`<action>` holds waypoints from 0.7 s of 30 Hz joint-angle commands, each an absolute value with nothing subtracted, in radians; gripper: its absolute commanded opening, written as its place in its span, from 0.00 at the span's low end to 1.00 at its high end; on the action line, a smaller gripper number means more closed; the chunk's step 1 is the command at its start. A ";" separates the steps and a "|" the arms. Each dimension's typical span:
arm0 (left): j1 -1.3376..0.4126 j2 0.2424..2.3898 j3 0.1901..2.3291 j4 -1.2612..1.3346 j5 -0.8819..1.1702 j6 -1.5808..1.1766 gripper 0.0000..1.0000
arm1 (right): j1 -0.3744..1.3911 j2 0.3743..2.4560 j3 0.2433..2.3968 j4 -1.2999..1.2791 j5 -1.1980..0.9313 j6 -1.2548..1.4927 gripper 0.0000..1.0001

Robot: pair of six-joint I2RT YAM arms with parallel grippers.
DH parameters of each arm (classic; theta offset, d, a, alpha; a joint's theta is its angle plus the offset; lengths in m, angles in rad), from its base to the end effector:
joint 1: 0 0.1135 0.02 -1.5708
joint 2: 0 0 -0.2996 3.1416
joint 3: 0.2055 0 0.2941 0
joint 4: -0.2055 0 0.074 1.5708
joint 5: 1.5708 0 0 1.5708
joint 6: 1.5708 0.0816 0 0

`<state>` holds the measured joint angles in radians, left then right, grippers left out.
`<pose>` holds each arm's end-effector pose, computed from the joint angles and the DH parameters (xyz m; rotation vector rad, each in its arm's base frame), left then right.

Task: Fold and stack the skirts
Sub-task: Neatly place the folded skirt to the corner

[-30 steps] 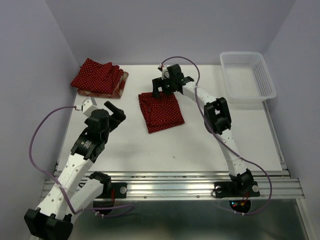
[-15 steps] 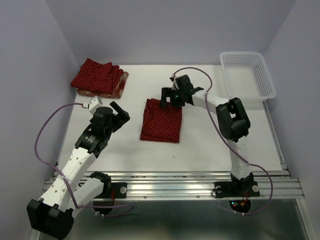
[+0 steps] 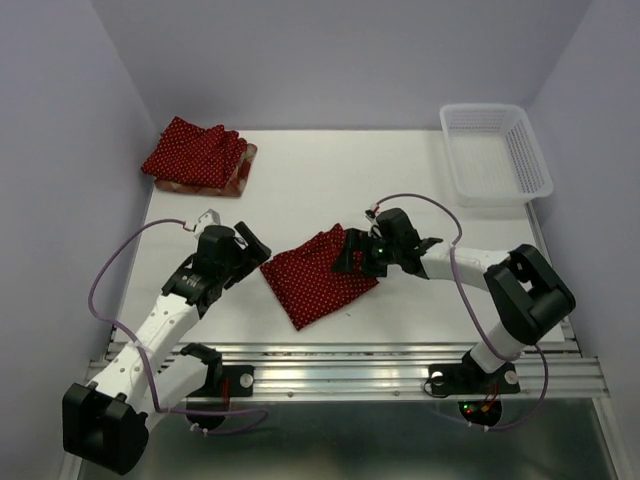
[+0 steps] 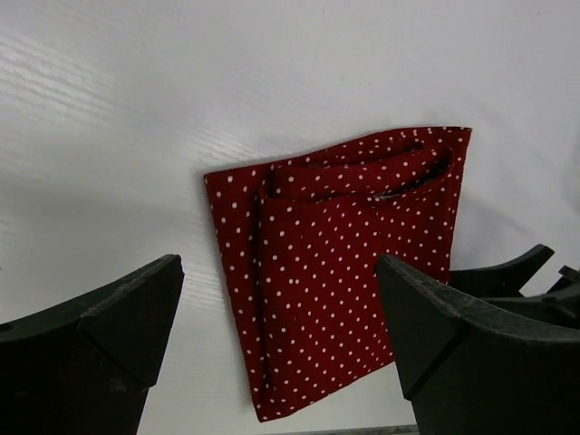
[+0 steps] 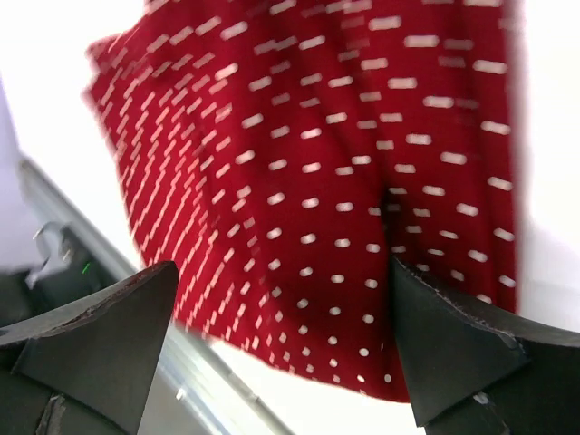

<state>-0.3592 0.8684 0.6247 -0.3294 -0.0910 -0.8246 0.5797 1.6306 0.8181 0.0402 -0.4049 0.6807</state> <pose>0.2374 -0.0812 0.2468 -0.5604 2.1280 -0.5856 0.3055 0.2384 0.1408 -0.0909 2.5328 1.0465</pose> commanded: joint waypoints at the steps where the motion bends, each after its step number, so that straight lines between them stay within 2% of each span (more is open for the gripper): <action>1: -0.367 0.854 0.542 -0.307 -0.005 -0.873 0.99 | 0.612 1.499 0.732 0.143 -0.428 0.752 1.00; 9: -0.431 0.837 0.344 -0.172 0.107 -0.966 0.99 | 0.612 1.361 0.713 0.025 -0.200 0.703 1.00; 21: -0.465 1.041 0.411 -0.140 0.115 -0.865 0.99 | 0.612 1.342 0.710 0.017 -0.193 0.675 1.00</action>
<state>-0.4446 0.9901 0.3790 -0.1444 0.0948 -0.9245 0.6151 1.3716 0.6930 0.0082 -0.2279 0.6998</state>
